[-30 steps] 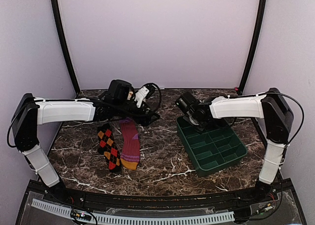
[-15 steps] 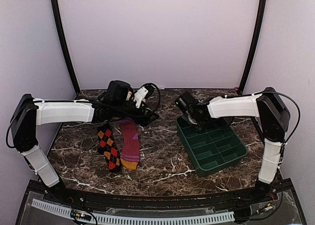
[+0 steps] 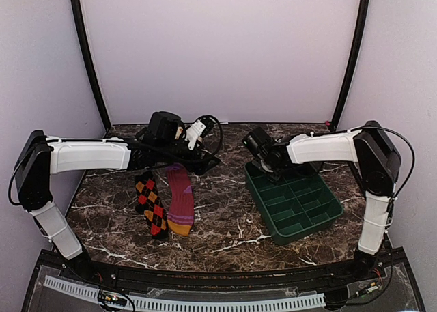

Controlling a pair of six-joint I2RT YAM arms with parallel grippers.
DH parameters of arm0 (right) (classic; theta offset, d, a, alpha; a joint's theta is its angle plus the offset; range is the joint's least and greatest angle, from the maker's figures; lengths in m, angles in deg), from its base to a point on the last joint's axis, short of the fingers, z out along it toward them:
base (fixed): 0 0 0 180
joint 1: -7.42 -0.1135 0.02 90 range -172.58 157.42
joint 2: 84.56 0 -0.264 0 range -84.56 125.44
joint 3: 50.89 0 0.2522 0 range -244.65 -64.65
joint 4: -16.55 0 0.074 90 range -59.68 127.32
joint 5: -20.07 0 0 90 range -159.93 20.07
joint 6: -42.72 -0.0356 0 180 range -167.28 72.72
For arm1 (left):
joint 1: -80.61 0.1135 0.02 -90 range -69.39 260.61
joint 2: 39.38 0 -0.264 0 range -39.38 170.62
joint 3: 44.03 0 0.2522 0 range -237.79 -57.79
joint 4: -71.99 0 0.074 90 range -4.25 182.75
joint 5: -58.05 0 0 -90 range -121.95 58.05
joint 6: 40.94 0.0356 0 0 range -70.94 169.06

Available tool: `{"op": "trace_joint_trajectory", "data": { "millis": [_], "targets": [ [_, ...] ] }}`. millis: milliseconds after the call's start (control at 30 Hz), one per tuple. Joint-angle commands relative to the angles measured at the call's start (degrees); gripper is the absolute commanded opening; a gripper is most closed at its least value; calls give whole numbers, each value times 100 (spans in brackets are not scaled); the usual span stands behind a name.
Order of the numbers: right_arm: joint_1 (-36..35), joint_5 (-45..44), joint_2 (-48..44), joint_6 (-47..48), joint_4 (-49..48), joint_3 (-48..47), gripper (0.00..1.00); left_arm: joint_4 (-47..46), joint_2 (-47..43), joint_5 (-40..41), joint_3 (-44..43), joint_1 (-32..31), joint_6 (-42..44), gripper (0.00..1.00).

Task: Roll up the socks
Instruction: Move the storage box to the corner of the board.

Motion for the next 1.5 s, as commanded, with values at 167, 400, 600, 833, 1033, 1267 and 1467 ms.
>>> {"op": "trace_joint_trajectory", "data": {
  "millis": [167, 400, 600, 833, 1033, 1267, 1467],
  "targets": [
    [-181, 219, -144, -105, 125, 457, 46, -100, -253, 26, 97, -27, 50, 86],
    [-299, -82, -421, -16, 480, 336, 63, -148, -245, -13, 109, -23, 5, 86],
    [-385, -33, -583, -291, 560, 595, 62, -166, -290, 9, 153, -28, 14, 86],
    [-590, -485, -884, -260, 813, 482, 62, -211, -253, -1, 151, -30, 5, 86],
    [-693, -505, -1103, -383, 874, 644, 62, -237, -220, -11, 163, -23, -13, 86],
    [-716, -272, -1120, -588, 739, 953, 60, -219, -194, -27, 162, -28, -13, 86],
    [-621, -165, -890, -588, 494, 881, 55, -220, -210, -22, 176, -28, 3, 85]
  ]
}}
